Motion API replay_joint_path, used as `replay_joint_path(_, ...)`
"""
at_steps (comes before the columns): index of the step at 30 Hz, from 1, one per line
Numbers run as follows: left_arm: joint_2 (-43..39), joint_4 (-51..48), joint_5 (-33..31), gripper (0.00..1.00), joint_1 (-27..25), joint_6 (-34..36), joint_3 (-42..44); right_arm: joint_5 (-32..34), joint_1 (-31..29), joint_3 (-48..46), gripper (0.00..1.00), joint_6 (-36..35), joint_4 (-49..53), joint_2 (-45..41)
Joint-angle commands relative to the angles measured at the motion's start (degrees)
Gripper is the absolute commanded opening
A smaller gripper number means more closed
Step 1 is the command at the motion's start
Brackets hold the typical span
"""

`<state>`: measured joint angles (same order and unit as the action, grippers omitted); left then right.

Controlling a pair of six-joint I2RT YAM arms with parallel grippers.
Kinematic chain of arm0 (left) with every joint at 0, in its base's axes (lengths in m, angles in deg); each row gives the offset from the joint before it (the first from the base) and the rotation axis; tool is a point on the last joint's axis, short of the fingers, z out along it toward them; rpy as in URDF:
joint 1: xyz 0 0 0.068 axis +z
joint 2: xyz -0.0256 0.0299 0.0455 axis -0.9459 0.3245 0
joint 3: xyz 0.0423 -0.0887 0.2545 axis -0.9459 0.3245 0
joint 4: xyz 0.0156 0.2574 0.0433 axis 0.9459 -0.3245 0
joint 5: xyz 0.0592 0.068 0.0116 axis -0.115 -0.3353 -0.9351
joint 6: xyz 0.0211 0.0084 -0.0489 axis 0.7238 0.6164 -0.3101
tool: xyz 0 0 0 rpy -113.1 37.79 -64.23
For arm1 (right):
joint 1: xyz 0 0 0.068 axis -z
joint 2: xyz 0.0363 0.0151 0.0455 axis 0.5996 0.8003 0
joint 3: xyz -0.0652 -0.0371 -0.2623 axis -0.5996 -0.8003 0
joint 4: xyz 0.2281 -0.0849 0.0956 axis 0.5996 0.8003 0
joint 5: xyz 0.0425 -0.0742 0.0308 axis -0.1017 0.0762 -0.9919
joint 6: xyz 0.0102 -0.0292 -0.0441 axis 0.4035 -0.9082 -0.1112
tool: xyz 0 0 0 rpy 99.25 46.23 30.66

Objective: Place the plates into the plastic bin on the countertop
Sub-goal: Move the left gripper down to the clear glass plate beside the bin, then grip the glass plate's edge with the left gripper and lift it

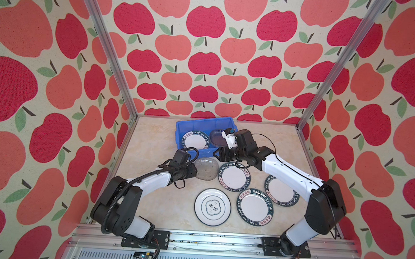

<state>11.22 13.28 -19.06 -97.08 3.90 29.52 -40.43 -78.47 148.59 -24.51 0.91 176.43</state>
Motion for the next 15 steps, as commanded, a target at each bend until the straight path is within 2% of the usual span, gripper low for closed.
replay_joint_path(1, 2.33, 2.03, 0.52, 0.43, 0.44, -1.14, -0.43, -0.77, -0.39, 1.56, 0.65, -0.27, 1.69, 1.23)
replay_joint_path(3, 3.42, 1.89, 0.78, 0.37, 0.62, -1.43, -0.93, -0.9, -0.39, 2.24, 0.65, -0.44, 2.18, 1.83)
replay_joint_path(9, 5.83, 3.56, 1.07, 0.28, 1.45, -2.26, -1.11, -1.16, -0.39, 2.92, 0.65, -0.63, 2.34, 2.59)
replay_joint_path(15, 7.77, 5.58, 1.96, 0.26, 2.55, -2.83, -1.32, -1.15, -0.39, 2.76, 0.65, -0.8, 2.43, 2.73)
